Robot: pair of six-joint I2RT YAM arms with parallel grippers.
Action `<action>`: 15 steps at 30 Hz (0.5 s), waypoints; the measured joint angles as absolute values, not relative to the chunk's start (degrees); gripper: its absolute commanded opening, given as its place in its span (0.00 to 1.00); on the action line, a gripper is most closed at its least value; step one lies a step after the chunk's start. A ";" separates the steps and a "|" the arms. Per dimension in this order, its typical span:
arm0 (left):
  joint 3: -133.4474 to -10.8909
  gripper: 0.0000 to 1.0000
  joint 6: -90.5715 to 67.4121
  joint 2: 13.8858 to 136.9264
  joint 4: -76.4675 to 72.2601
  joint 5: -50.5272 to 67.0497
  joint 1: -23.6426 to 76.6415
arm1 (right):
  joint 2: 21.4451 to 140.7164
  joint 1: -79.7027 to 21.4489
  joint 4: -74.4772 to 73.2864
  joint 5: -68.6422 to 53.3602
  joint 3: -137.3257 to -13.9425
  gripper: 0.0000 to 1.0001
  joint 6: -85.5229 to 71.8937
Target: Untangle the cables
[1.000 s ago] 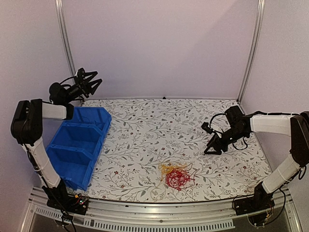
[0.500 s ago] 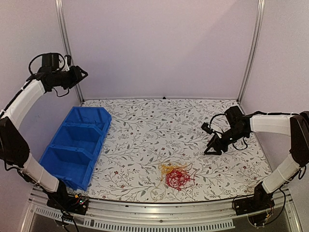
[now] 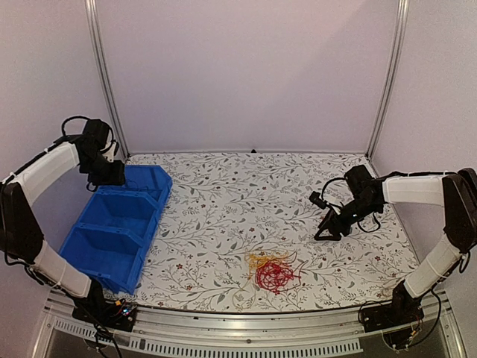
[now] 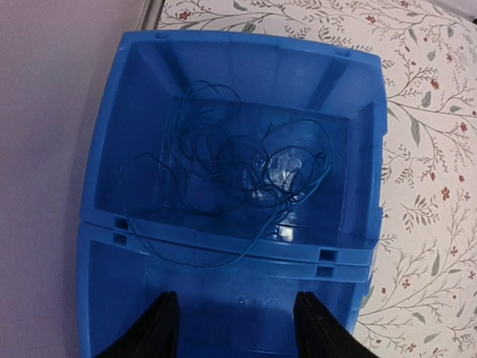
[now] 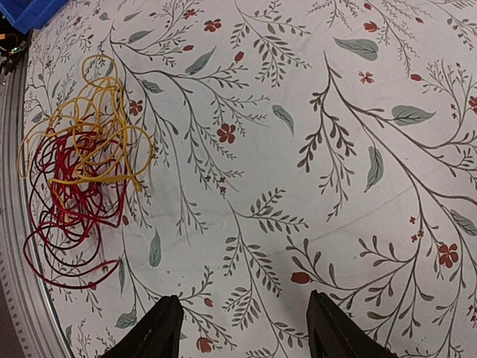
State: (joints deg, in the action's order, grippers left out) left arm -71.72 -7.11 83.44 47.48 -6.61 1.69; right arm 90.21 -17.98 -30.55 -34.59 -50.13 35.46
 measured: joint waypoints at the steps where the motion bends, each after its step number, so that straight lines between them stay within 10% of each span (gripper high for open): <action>1: -71.72 0.52 -6.61 83.44 47.46 -7.20 1.83 | 90.30 -17.98 -30.55 -34.59 -50.17 0.61 35.46; 15: -71.72 0.44 -3.27 87.53 48.16 -17.98 5.39 | 91.24 -18.00 -30.63 -34.59 -50.19 0.61 35.51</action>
